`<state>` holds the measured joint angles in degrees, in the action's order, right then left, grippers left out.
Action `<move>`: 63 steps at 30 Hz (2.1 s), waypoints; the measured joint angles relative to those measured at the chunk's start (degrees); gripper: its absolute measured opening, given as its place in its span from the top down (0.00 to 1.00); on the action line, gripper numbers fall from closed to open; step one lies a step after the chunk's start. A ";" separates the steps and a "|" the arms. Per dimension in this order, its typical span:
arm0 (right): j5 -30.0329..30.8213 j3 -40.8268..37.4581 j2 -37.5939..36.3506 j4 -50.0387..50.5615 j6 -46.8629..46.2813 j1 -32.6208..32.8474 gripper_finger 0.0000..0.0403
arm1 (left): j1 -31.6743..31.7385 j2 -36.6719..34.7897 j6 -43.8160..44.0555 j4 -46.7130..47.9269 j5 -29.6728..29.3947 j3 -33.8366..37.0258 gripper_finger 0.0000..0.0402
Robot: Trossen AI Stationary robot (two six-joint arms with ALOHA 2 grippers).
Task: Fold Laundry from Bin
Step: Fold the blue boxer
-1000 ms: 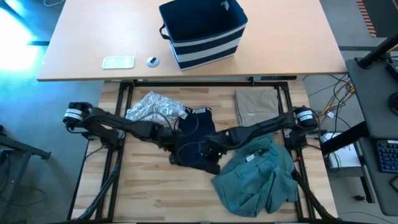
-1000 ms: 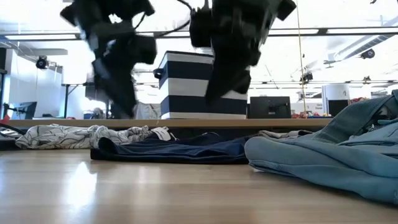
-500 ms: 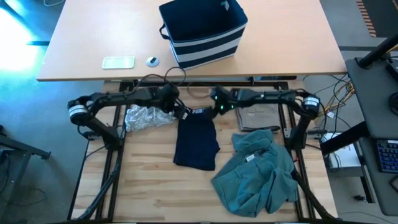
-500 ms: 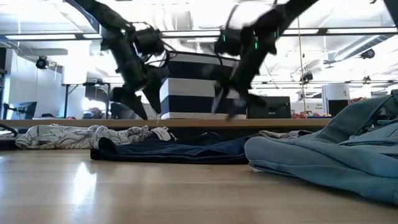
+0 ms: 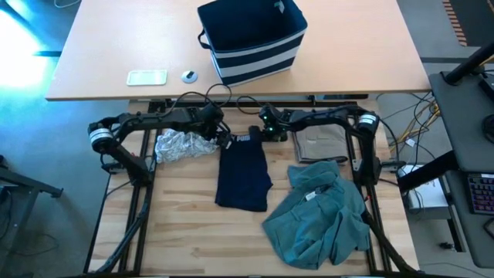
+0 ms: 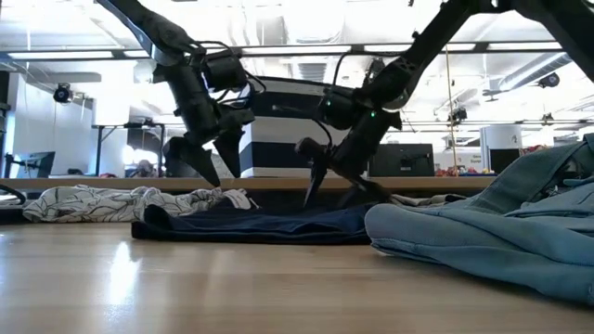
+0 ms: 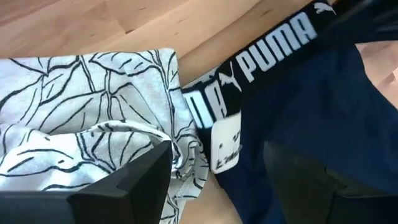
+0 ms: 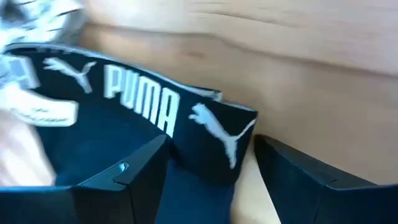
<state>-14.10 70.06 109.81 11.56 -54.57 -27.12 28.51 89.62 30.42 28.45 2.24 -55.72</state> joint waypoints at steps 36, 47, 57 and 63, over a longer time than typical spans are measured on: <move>6.38 -13.63 -14.96 6.79 17.69 7.74 0.92 | -1.49 -3.76 -0.78 -26.08 14.10 11.44 0.41; 6.22 -13.15 -16.10 6.56 14.67 7.73 0.60 | -1.18 15.89 4.80 -18.75 16.02 -4.73 0.41; 6.65 -12.88 -16.10 5.88 15.16 7.76 0.48 | -1.05 20.38 12.06 -21.06 11.63 -5.90 0.41; 6.74 -12.89 -16.08 4.67 15.15 7.74 0.48 | -1.53 23.25 15.59 -23.12 11.36 -6.61 0.42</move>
<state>-7.35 57.17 93.73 16.23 -39.42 -19.38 26.98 112.87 46.01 5.32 13.60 -62.33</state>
